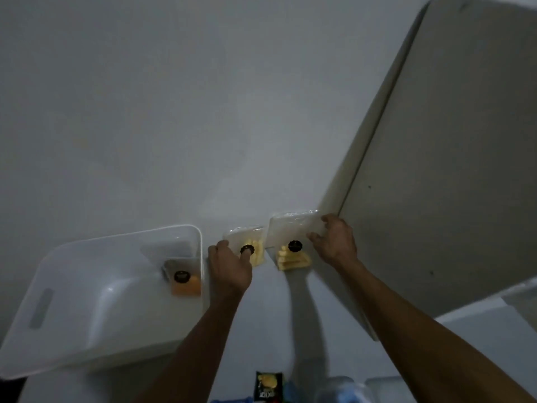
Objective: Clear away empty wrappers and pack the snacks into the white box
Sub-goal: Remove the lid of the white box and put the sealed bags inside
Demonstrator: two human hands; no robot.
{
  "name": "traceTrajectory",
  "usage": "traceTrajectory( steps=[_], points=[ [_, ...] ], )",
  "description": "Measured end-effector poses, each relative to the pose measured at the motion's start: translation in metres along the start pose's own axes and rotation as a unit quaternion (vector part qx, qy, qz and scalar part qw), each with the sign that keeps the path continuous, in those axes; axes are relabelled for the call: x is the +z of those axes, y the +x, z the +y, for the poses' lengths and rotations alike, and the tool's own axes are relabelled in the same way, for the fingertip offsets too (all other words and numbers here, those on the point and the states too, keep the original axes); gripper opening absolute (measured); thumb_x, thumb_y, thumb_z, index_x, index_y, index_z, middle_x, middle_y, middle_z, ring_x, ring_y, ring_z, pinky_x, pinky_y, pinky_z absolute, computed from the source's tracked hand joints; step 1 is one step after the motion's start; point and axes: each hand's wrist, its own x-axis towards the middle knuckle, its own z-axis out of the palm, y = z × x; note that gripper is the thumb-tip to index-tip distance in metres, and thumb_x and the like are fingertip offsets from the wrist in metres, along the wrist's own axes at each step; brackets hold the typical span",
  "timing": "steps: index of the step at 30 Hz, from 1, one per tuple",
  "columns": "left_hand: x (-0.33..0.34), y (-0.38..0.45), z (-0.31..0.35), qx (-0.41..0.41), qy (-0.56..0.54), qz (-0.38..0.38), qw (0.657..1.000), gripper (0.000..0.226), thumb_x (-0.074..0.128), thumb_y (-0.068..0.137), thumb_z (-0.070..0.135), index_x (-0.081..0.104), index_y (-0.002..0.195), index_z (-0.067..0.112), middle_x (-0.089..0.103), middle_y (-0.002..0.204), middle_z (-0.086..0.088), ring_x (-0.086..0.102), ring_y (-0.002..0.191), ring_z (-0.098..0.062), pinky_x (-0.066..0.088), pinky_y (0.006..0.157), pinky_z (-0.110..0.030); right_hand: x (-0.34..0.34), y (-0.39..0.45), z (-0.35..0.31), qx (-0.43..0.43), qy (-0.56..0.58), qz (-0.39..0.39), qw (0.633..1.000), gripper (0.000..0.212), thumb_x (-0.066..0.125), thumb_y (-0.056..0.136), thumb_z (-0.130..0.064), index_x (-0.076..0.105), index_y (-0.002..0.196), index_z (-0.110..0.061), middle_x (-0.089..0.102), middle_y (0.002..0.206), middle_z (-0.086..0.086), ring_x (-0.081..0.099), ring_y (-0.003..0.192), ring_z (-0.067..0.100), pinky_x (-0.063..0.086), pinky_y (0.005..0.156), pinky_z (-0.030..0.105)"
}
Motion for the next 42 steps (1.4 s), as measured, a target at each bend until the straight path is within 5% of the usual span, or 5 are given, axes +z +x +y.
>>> traceTrajectory(
  steps=[11, 19, 23, 27, 42],
  points=[
    [0.045, 0.049, -0.01, -0.172, -0.063, 0.005, 0.983, 0.056, 0.069, 0.083, 0.029, 0.049, 0.13, 0.005, 0.053, 0.122, -0.025, 0.051, 0.114, -0.038, 0.041, 0.094, -0.036, 0.036, 0.054, 0.028, 0.047, 0.12, 0.027, 0.991, 0.056, 0.085, 0.07, -0.033, 0.041, 0.1, -0.02, 0.06, 0.1, 0.002, 0.061, 0.086, 0.027, 0.047, 0.07, 0.034],
    [0.041, 0.045, -0.008, -0.12, -0.069, 0.039, 0.99, 0.03, 0.077, 0.076, 0.022, 0.065, 0.101, 0.011, 0.057, 0.105, -0.017, 0.058, 0.093, -0.03, 0.04, 0.082, -0.028, 0.032, 0.049, 0.029, 0.019, 0.143, 0.026, 0.989, 0.055, 0.086, 0.068, -0.022, 0.045, 0.105, -0.027, 0.063, 0.088, -0.007, 0.061, 0.077, 0.017, 0.05, 0.068, 0.032],
    [0.034, 0.04, -0.004, -0.041, -0.071, 0.017, 0.996, 0.013, 0.074, 0.08, 0.006, 0.066, 0.089, 0.002, 0.06, 0.093, -0.022, 0.056, 0.077, -0.003, 0.033, 0.067, -0.007, 0.03, 0.048, 0.031, -0.018, 0.116, -0.014, 0.993, 0.029, 0.084, 0.069, -0.023, 0.064, 0.089, -0.025, 0.067, 0.079, -0.01, 0.065, 0.076, 0.014, 0.051, 0.068, 0.03],
    [0.03, 0.039, -0.002, -0.022, -0.023, -0.018, 0.999, 0.014, 0.069, 0.085, 0.023, 0.069, 0.083, 0.009, 0.07, 0.087, -0.01, 0.063, 0.082, -0.027, 0.033, 0.065, -0.025, 0.024, 0.045, 0.029, -0.046, 0.093, -0.025, 0.994, 0.021, 0.082, 0.073, -0.031, 0.07, 0.079, -0.015, 0.071, 0.074, -0.007, 0.068, 0.077, 0.015, 0.054, 0.071, 0.036],
    [-0.071, -0.008, 0.05, 0.044, -0.084, 0.021, 0.995, 0.01, 0.07, 0.086, 0.019, 0.078, 0.083, 0.014, 0.075, 0.089, -0.003, 0.068, 0.085, -0.02, 0.052, 0.075, -0.029, -0.082, -0.013, -0.05, -0.2, 0.019, -0.038, 0.979, 0.019, 0.071, 0.087, -0.037, 0.077, 0.089, -0.019, 0.075, 0.08, 0.0, 0.068, 0.075, 0.016, 0.055, 0.072, 0.034]
  ],
)
